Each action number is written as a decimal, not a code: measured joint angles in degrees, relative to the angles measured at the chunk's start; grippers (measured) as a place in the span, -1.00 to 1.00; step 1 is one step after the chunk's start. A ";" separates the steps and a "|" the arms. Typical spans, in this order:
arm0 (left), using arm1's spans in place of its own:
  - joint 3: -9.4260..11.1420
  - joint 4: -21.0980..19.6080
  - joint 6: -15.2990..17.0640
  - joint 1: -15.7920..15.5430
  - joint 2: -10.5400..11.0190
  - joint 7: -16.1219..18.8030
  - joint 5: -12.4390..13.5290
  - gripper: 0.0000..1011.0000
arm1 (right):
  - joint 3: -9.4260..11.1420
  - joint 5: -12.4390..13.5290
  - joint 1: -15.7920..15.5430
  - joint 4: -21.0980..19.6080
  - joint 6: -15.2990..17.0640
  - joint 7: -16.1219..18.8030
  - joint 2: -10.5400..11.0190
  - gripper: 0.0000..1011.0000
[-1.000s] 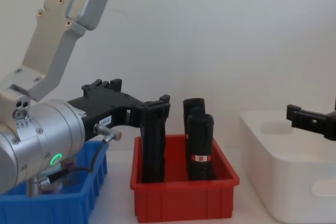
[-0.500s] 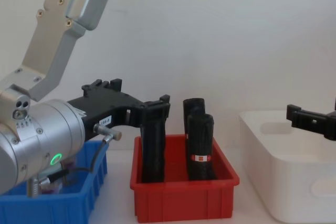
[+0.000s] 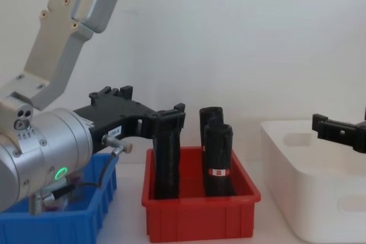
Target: Pick the cotton swabs from the blue box and place them into the white box.
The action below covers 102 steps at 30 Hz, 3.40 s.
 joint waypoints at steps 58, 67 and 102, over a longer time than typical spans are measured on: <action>-6.93 7.91 7.11 -3.01 3.11 -1.60 -8.11 0.99 | 0.00 0.00 0.00 0.00 0.00 0.00 0.00 0.98; -8.03 10.39 8.51 -3.47 3.66 -2.69 -9.00 0.99 | 0.00 0.00 0.00 0.00 0.00 0.00 0.00 0.98; -9.16 20.52 11.43 -6.84 2.85 -7.87 -7.41 0.99 | 0.00 0.00 0.00 0.00 0.00 0.00 0.00 0.98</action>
